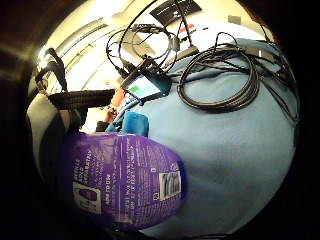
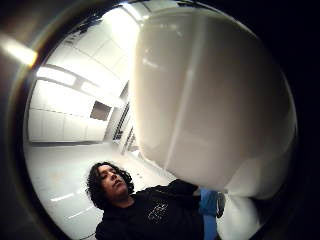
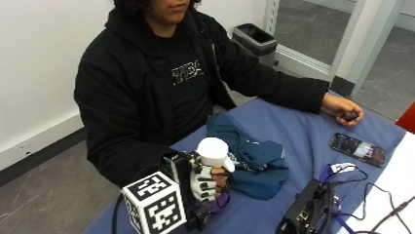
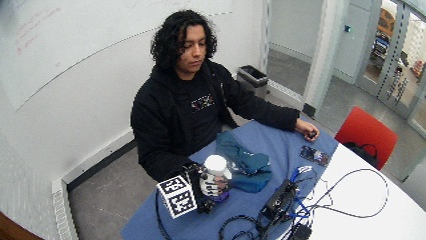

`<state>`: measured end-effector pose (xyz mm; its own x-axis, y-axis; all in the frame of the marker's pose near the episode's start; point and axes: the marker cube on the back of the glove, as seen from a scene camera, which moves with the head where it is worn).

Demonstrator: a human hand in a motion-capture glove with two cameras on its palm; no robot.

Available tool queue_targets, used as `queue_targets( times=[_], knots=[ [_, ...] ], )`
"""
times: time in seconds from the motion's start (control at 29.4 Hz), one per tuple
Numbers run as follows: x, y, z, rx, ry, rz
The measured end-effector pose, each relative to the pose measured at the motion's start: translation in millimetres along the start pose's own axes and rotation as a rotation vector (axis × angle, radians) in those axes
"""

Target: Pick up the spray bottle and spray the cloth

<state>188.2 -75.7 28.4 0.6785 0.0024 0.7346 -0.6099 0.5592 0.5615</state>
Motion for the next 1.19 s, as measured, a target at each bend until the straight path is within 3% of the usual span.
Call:
queue_targets(
  times=[0.34,0.78,1.19],
  knots=[
    [-62.2,-16.3,10.7,-0.46,0.094,0.21],
    [-98.9,-2.8,48.8,-1.031,0.576,0.5],
    [-77.5,13.6,69.9,-1.33,0.897,0.673]
  ],
)
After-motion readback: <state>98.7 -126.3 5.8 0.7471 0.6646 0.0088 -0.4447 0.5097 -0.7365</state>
